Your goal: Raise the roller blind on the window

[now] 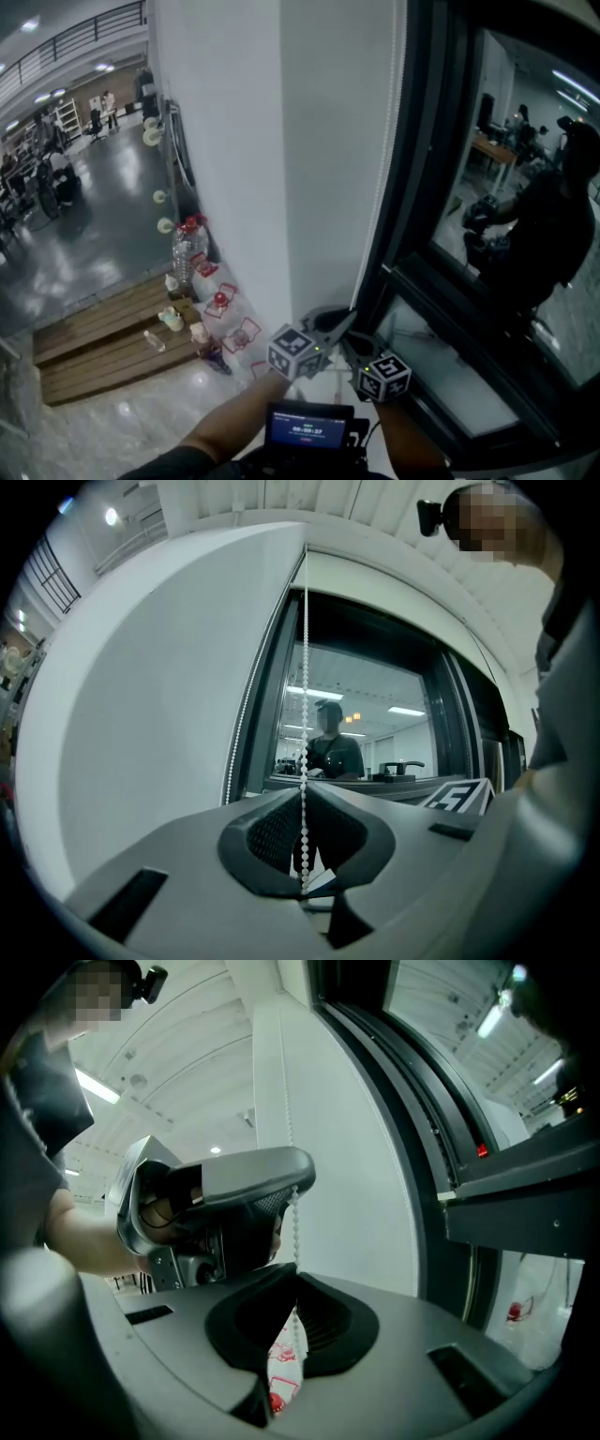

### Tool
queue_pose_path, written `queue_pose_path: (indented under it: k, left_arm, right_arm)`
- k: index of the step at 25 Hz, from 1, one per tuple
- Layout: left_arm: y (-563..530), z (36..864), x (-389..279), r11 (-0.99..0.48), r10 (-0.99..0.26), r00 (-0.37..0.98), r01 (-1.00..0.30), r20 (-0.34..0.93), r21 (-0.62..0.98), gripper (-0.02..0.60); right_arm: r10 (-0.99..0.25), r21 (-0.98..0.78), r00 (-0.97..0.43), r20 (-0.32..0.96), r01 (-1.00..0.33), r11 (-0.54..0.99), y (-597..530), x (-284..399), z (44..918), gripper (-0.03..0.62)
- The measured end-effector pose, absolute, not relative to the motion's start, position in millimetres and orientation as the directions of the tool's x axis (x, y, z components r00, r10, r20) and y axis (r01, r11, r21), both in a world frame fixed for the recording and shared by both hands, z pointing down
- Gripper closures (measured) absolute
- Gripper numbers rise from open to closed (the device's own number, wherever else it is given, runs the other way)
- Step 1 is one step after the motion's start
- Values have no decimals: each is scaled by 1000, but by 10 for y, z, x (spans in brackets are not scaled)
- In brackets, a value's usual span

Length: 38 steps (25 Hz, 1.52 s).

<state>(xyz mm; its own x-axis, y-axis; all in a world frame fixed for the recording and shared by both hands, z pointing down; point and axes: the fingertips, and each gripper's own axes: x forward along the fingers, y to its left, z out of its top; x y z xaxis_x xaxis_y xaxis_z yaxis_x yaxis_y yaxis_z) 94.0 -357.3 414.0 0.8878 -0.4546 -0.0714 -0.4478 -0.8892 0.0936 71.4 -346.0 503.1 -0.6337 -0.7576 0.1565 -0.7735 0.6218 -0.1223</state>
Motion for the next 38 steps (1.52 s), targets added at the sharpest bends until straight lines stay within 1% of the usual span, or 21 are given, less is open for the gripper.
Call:
queue_pose_path:
  k: [3, 5, 7, 8, 10, 14, 16, 18, 21, 23, 25, 26, 29, 35, 38]
  left_arm:
    - [-3595, 4093, 930, -891, -449, 890, -440, -75, 115, 571]
    - [-3611, 4067, 909, -888, -453, 888, -442, -82, 127, 571]
    - [-3625, 4063, 894, -884, -460, 883, -447, -88, 137, 571]
    - [-3627, 4065, 892, -883, -463, 882, -449, -90, 139, 571]
    - [-3619, 4068, 893, -883, -463, 882, -450, -90, 134, 571]
    - [-3546, 4033, 926, -892, -445, 889, -431, -106, 134, 571]
    - [-3511, 4034, 944, -894, -443, 890, -429, -108, 129, 571]
    - [-3494, 4034, 947, -895, -440, 891, -424, -113, 137, 571]
    - [-3460, 4025, 975, -901, -429, 896, -414, -112, 132, 571]
    - [-3419, 4043, 993, -904, -422, 901, -411, -102, 114, 571]
    - [-3415, 4045, 987, -905, -421, 902, -411, -100, 106, 571]
    - [-3427, 4036, 981, -906, -420, 902, -410, -102, 106, 571]
    - [-3406, 4077, 965, -905, -421, 901, -409, -106, 114, 571]
    - [-3353, 4093, 998, -911, -410, 905, -399, -116, 107, 571]
    - [-3353, 4115, 986, -910, -411, 904, -400, -121, 105, 571]
  right_arm:
    - [-756, -7, -616, 224, -776, 631, -3439, 810, 4924, 584]
    - [-754, 51, -609, 245, -769, 637, -3416, 902, 4819, 550]
    - [-745, 69, -620, 246, -756, 651, -3352, 972, 4684, 508]
    - [-745, 73, -625, 235, -753, 654, -3323, 1009, 4605, 503]
    - [-757, 63, -629, 178, -760, 647, -3310, 1084, 4392, 503]
    - [-744, -4, -668, -7, -744, 668, -3323, 1046, 3752, 503]
    - [-728, -1, -679, -96, -731, 682, -3304, 974, 3386, 503]
    - [-728, 29, -671, -141, -738, 674, -3347, 914, 3120, 503]
    - [-736, 59, -658, -159, -750, 659, -3472, 865, 2917, 503]
    - [-721, 42, -672, -172, -736, 676, -3495, 827, 2849, 508]
    - [-706, 22, -682, -191, -722, 692, -3501, 796, 2784, 542]
    - [-705, 22, -681, -197, -722, 692, -3511, 787, 2760, 580]
    - [-712, 25, -673, -201, -730, 683, -3494, 774, 2800, 583]
    - [-701, -42, -666, -255, -716, 697, -3453, 834, 2829, 585]
    - [-701, -23, -666, -257, -721, 693, -3432, 812, 2861, 585]
